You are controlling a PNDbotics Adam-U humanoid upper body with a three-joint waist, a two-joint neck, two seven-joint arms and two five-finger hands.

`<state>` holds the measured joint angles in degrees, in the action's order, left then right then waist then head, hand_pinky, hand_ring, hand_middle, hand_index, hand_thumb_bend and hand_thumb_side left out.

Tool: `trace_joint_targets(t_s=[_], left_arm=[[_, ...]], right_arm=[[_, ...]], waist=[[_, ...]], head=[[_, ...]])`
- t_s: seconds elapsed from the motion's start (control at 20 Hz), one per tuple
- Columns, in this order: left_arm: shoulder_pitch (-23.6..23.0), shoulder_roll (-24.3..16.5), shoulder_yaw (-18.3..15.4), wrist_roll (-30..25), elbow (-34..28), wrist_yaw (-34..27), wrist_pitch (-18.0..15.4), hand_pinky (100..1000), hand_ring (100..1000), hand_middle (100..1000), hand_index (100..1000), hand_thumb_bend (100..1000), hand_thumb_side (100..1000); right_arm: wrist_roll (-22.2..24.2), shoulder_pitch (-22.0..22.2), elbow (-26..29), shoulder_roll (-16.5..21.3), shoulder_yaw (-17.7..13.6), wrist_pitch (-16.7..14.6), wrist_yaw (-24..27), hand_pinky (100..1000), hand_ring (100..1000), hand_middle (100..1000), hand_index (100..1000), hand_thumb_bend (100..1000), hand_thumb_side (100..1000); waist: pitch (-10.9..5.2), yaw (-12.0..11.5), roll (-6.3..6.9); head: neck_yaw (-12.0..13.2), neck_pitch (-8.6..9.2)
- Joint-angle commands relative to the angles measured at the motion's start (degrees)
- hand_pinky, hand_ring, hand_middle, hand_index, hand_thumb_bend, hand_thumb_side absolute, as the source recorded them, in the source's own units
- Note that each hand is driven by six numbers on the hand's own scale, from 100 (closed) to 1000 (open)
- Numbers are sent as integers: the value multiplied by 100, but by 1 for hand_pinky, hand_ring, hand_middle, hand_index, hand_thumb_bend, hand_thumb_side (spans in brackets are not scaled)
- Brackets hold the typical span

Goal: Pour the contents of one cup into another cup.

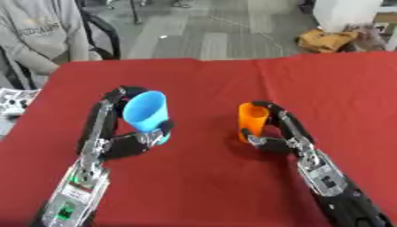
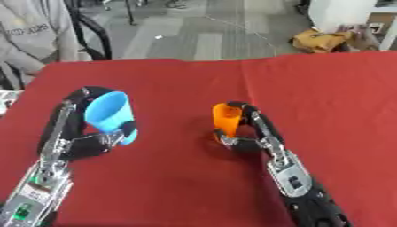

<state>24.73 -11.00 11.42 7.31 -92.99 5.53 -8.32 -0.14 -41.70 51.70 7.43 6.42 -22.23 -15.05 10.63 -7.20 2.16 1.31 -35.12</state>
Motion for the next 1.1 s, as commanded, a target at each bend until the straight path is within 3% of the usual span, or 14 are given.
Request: trace_joint_targets(t_s=[0.05, 0.5, 0.75, 0.85, 1.1], left_arm=[[94, -13, 0, -19, -113, -16, -15, 328, 273, 304, 664, 569, 100], [95, -17, -13, -15, -124, -15, -23, 329, 271, 302, 666, 567, 100], [92, -21, -19, -11, -133, -15, -29, 329, 270, 302, 667, 567, 100], [89, -22, -22, -10, -144, -15, -32, 329, 271, 302, 671, 568, 100], [76, -33, -47, 6, -173, -16, -33, 329, 271, 302, 673, 570, 100]], right_arm=[[-128, -115, 21, -44, -2, 11, -91, 620, 699, 669, 853, 371, 100], [-340, -97, 250, -63, 50, -64, -263, 584, 622, 602, 855, 397, 102], [-536, -93, 486, -47, 84, -92, -440, 565, 579, 559, 853, 408, 155], [-595, -88, 604, -38, 106, -109, -498, 559, 552, 532, 857, 418, 224], [-619, -67, 903, 12, 171, -112, -511, 561, 541, 519, 871, 421, 237]], waist=[[-64, -22, -2], [-63, 3, -12], [-71, 21, -12], [-74, 31, -14], [-83, 65, -30]], head=[[-30, 61], [-18, 77], [-21, 77], [-22, 76], [-17, 78]])
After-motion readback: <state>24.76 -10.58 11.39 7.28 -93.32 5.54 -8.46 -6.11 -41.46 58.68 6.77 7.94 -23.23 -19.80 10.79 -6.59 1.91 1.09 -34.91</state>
